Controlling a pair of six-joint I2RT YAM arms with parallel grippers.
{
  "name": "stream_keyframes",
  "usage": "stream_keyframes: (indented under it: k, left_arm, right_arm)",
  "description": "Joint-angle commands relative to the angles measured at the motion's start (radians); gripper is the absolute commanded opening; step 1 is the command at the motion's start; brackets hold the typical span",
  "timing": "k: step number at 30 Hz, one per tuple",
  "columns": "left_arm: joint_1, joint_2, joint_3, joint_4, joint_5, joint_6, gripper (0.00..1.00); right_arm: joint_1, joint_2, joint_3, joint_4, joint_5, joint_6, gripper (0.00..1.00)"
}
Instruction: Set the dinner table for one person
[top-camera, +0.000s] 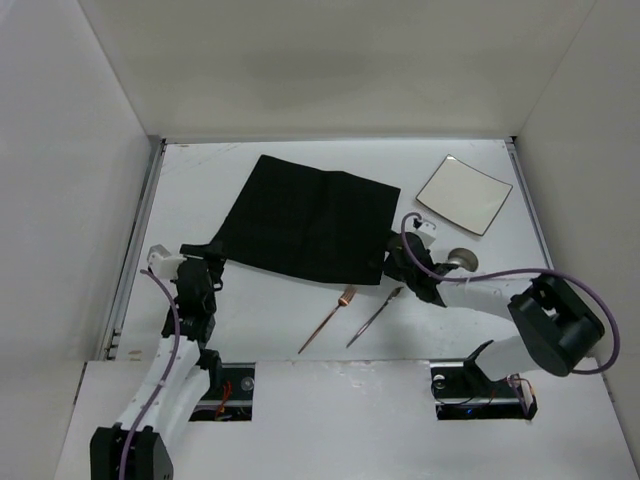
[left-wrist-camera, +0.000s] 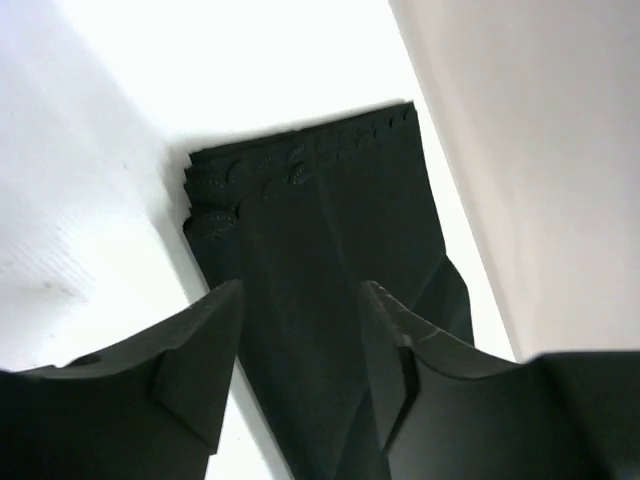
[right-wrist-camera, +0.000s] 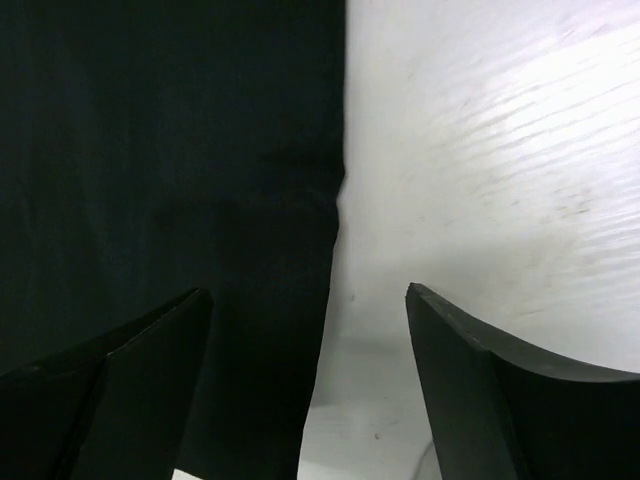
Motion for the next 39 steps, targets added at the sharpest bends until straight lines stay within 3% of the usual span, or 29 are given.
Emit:
stream_keyframes:
  k: [1, 4, 7, 8, 12, 13, 15, 17, 22, 27, 30, 35, 39]
  left_arm:
    - [-0.020, -0.010, -0.006, -0.134, -0.067, 0.075, 0.50]
    - [-0.029, 0.098, 0.023, -0.119, -0.049, 0.083, 0.54]
    - [-0.038, 0.181, 0.024, -0.042, -0.037, 0.074, 0.54]
    - [-0.043, 0.198, 0.028, -0.025, -0.027, 0.071, 0.54]
    - [-0.083, 0.204, 0.040, -0.016, -0.018, 0.069, 0.54]
    - [-0.089, 0.196, 0.039, -0.016, -0.021, 0.074, 0.54]
    - [-0.100, 0.182, 0.039, -0.037, -0.015, 0.083, 0.54]
    - [-0.118, 0.173, 0.046, -0.080, -0.021, 0.087, 0.55]
    - [-0.130, 0.167, 0.054, -0.103, -0.047, 0.092, 0.56]
    - [-0.126, 0.194, 0.105, -0.093, -0.089, 0.123, 0.57]
    - [-0.120, 0.294, 0.142, -0.074, -0.090, 0.129, 0.58]
    - [-0.115, 0.437, 0.151, 0.019, -0.078, 0.097, 0.57]
    - [-0.106, 0.503, 0.140, 0.073, -0.072, 0.071, 0.49]
  right_arm:
    - [-0.004, 0.061, 0.039, 0.103, -0.119, 0.008, 0.79]
    - [-0.011, 0.116, 0.088, 0.112, -0.162, 0.005, 0.60]
    - [-0.076, 0.159, 0.161, 0.106, -0.145, -0.012, 0.26]
    - [-0.108, 0.178, 0.197, 0.100, -0.141, -0.029, 0.22]
    - [-0.208, 0.238, 0.333, 0.032, -0.086, -0.109, 0.26]
    - [-0.219, 0.232, 0.338, 0.026, -0.078, -0.123, 0.34]
    - [-0.231, 0.200, 0.320, 0.025, -0.047, -0.147, 0.60]
    - [-0.228, 0.148, 0.274, 0.020, -0.024, -0.153, 0.73]
    - [-0.192, 0.037, 0.156, 0.005, -0.010, -0.141, 0.76]
    - [-0.156, 0.032, 0.094, 0.003, -0.032, -0.109, 0.78]
    - [-0.150, 0.070, 0.088, 0.050, -0.107, -0.089, 0.69]
    - [-0.141, 0.098, 0.091, 0.052, -0.106, -0.071, 0.30]
    - [-0.139, 0.077, 0.062, 0.032, -0.083, -0.063, 0.15]
